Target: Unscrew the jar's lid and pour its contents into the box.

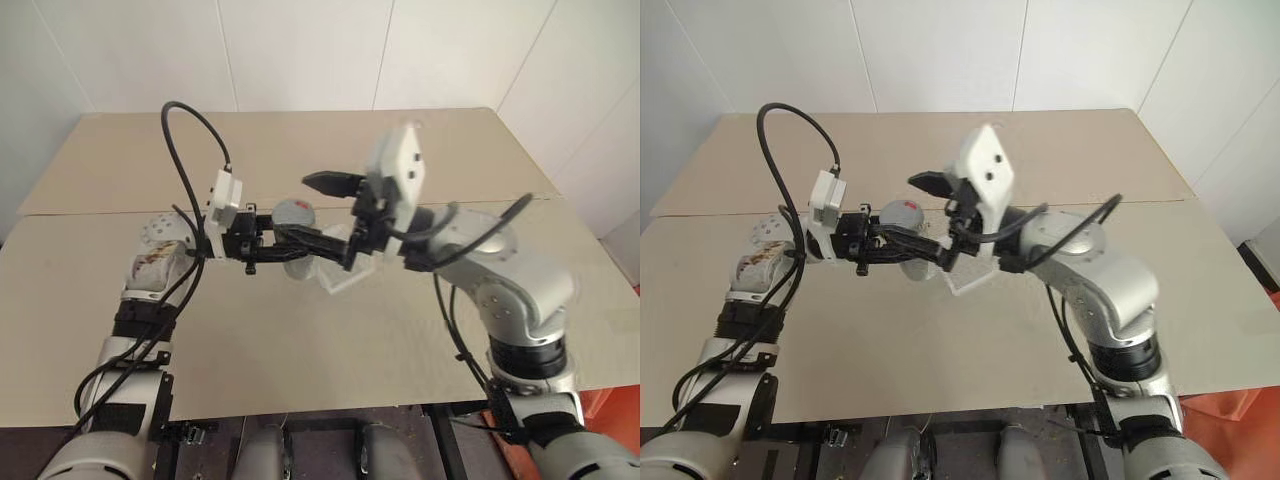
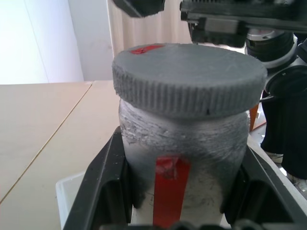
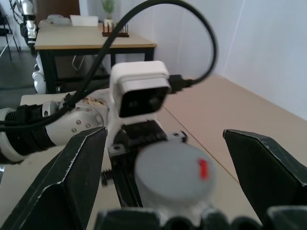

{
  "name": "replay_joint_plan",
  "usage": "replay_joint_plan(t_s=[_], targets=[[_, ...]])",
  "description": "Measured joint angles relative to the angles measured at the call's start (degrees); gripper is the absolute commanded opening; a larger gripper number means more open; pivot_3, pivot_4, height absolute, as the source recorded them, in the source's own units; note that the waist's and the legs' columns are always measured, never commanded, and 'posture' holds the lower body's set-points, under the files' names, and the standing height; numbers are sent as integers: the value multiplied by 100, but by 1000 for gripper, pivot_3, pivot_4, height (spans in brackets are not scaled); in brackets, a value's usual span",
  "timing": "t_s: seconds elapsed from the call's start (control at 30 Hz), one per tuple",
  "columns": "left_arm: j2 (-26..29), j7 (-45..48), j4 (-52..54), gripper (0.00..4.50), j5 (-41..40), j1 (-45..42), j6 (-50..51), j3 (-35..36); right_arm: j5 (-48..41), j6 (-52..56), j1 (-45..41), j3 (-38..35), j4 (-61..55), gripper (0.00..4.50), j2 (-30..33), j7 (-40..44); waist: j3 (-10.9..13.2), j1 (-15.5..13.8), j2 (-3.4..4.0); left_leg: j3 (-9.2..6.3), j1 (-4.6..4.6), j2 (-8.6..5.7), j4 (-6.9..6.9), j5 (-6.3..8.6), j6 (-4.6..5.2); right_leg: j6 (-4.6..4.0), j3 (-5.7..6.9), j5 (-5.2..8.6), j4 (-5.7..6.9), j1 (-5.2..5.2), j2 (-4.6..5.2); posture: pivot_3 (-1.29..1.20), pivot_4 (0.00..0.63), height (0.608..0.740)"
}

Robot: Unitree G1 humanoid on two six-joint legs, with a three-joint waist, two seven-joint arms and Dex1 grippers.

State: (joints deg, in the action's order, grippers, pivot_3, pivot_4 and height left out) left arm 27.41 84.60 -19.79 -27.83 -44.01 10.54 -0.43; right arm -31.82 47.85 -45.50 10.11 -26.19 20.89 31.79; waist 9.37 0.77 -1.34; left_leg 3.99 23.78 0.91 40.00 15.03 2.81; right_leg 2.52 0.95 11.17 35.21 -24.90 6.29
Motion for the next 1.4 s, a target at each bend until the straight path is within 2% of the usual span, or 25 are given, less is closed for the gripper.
replay_joint_plan(t_s=[0.33, 0.57, 0.73, 0.97, 1.07, 1.4], targets=[[56, 58, -2, 1931, 3, -13, -19, -1, 569, -264, -199, 304, 754, 4468, -228, 82, 0, -1, 0, 0, 1, 0, 0, -1, -1, 0, 0, 0, 1, -1, 0, 0, 150, 740], [225, 30, 4, 1931, -2, -1, -14, 38, 158, -357, 140, -150, 596, 4468, 244, 636, 0, -6, 0, -1, 1, 1, 0, -1, -1, 0, 1, 0, 0, 0, 0, 0, 150, 740], [342, 123, 50, 1931, -24, 117, 6, 65, 124, -410, 460, -615, 530, 4468, 642, 721, 0, -6, 0, 1, 0, 2, 0, -1, -1, 0, 0, 0, 0, 0, 0, 0, 150, 740], [344, 168, 51, 1931, -24, 123, 16, 60, -2, -524, 727, -562, 217, 4468, 786, 1251, 0, -2, 0, 0, 0, 2, 0, -1, -1, 0, -1, 0, 0, -1, 0, 0, 150, 740], [315, 171, 49, 1931, -24, 121, 13, 57, -65, -594, 745, -493, 131, 4468, 738, 1358, 0, -4, 0, -1, 0, 1, 2, -1, -1, 0, 0, 0, 1, 0, 0, 0, 150, 740], [239, 189, 43, 1931, -7, 98, -14, 22, 263, -558, 138, 25, 491, 4468, 154, 773, 0, -8, 0, 0, 1, 0, 2, -1, -2, 0, -1, 0, 3, -2, 0, 0, 150, 740]])
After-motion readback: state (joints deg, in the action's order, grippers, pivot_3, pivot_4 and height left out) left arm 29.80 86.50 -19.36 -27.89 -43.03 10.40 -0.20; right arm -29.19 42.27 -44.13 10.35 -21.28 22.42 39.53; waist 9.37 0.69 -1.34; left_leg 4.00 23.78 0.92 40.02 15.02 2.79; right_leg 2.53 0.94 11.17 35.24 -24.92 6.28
